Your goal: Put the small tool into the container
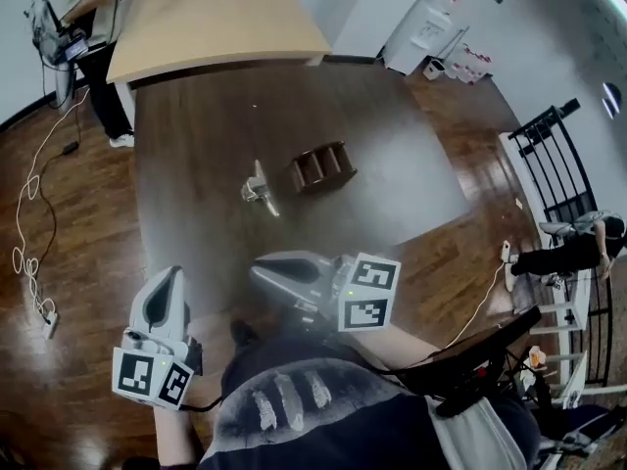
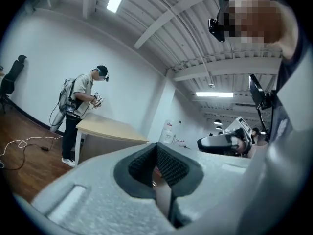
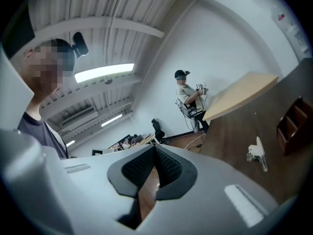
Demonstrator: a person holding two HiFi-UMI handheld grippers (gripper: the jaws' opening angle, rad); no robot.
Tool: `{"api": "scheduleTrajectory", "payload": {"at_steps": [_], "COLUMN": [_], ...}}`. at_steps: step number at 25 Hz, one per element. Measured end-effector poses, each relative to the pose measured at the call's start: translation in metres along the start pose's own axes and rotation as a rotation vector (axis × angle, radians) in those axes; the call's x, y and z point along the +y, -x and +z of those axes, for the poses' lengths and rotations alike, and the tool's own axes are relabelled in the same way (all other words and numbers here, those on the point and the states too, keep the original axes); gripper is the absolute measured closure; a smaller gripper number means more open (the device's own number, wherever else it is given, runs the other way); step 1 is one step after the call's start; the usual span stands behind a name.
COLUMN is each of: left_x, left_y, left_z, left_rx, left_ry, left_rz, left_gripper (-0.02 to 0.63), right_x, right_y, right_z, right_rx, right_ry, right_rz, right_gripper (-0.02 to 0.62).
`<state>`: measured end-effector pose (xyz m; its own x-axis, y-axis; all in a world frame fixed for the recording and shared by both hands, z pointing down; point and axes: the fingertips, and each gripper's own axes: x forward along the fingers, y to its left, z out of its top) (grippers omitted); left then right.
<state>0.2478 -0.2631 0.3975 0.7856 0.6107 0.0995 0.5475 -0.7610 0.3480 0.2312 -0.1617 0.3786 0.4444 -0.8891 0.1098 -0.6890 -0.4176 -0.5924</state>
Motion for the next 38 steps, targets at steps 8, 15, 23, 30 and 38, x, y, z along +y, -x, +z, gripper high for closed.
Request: {"api": "scheduleTrajectory", "payload": {"at_steps": [8,15,23,30,38], "left_x": [-0.029,-0.058,-0.087,-0.146,-0.095], "left_y": [-0.050,-0.100,-0.159,-0.206,-0.239], "left_z": [-0.004,-0.013,-0.022,-0.061,-0.083], "left_rx": [0.084,0.163,0.219,0.267,0.404], "left_ry": [-0.019,-0.094,-0.140,-0.153,-0.106], "left_rz": [-0.047,-0.051,-0.020,0.054,0.200], "left_gripper": [0.604,0.605,0.605,0.605,0.604], "right_x": [-0.047,-0.083,-0.138,-0.172,-0.208], "right_y": [0.036,0.067,0.115,0.210,0.216], "right_z": [0.020,0.037,0.060,0.063,0.074], "right_rx": [-0.122,-0.173,-0.219,-0.196,-0.131], "right_ry": [-0.159,-0.202,-0.243,-0.259,-0.290], "right_rz": [0.000,0.027,0.040,0.085,0.110], "right_gripper": [0.594,0.594,0.594,0.594,0.594]}}
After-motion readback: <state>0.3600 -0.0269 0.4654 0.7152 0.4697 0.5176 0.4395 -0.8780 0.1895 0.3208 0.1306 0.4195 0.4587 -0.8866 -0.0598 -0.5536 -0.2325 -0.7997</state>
